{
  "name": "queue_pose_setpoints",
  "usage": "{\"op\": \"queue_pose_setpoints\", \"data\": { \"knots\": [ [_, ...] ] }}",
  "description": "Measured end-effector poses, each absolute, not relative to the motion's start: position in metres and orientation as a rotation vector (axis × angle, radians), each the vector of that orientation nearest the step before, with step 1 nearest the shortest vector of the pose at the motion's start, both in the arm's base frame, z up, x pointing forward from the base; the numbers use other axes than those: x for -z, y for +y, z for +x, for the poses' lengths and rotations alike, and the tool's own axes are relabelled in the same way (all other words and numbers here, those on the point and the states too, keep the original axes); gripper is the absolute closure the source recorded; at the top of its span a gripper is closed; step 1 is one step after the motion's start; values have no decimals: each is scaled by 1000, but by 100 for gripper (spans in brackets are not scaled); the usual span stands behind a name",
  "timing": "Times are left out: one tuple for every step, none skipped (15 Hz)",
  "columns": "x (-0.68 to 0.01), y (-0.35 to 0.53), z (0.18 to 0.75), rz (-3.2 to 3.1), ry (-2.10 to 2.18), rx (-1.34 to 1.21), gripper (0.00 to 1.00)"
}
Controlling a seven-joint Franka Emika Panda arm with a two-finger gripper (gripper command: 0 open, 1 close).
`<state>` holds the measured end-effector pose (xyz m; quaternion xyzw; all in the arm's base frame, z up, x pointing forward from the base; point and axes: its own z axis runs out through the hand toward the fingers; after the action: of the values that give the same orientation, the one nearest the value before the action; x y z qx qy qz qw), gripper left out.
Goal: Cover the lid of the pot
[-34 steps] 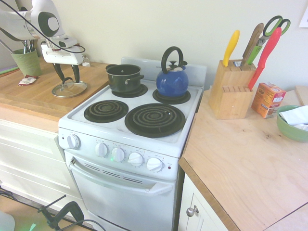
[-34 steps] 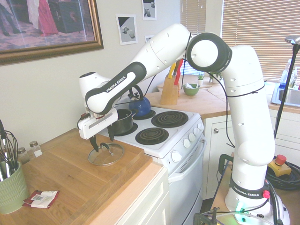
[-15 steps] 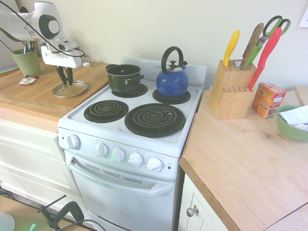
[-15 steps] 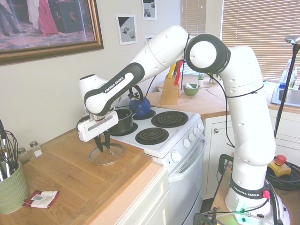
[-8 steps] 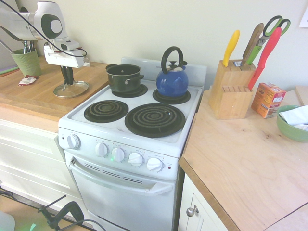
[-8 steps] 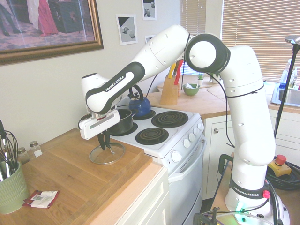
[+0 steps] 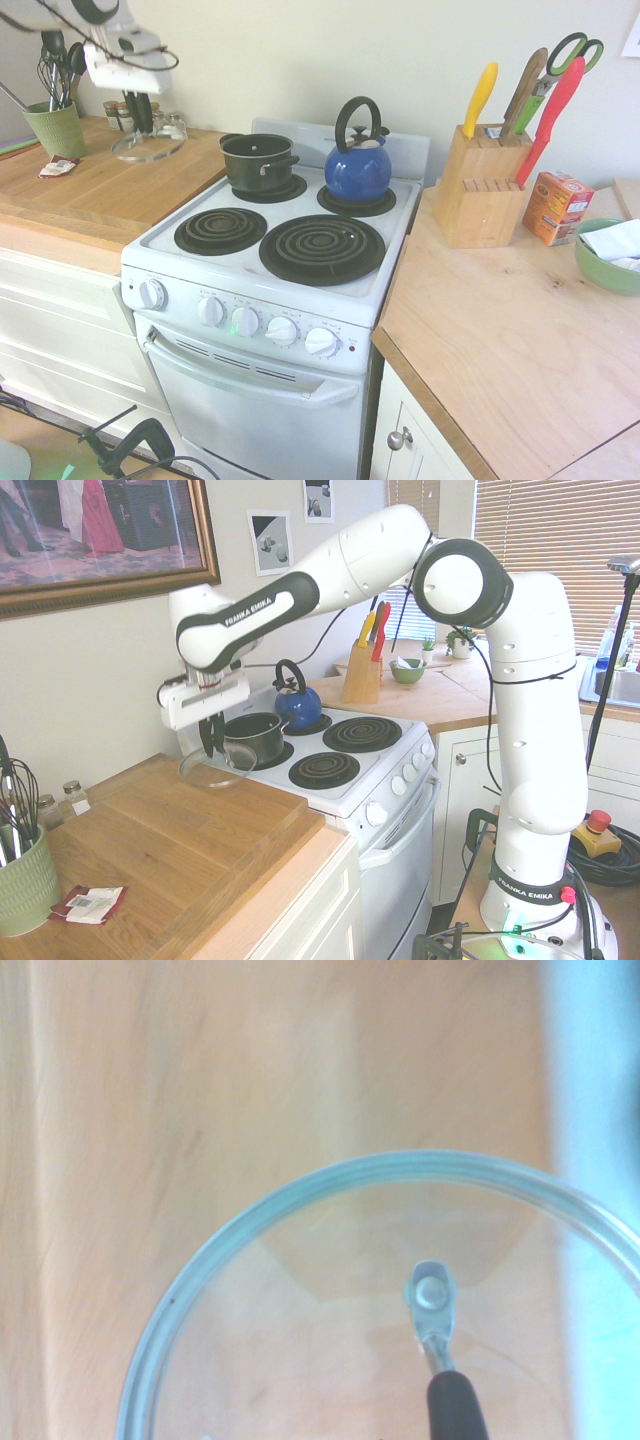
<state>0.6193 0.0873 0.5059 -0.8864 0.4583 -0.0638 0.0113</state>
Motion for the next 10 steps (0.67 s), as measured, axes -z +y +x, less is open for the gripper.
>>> {"op": "queue_pose_setpoints", "data": {
  "knots": [
    [-521, 71, 623, -2745, 1456, 218, 100],
    [-535, 54, 627, -2725, 1486, 236, 100],
    [-546, 36, 631, -2709, 1513, 251, 100],
    [-554, 18, 634, -2693, 1543, 261, 100],
    [-558, -2, 639, -2678, 1574, 267, 100],
    [-559, -19, 645, -2661, 1606, 270, 100],
    [-558, -37, 652, -2645, 1632, 270, 100],
    [-555, -54, 660, -2633, 1652, 263, 100],
    [-549, -70, 668, -2622, 1671, 256, 100],
    [-542, -82, 676, -2614, 1687, 247, 100]
  ]
}}
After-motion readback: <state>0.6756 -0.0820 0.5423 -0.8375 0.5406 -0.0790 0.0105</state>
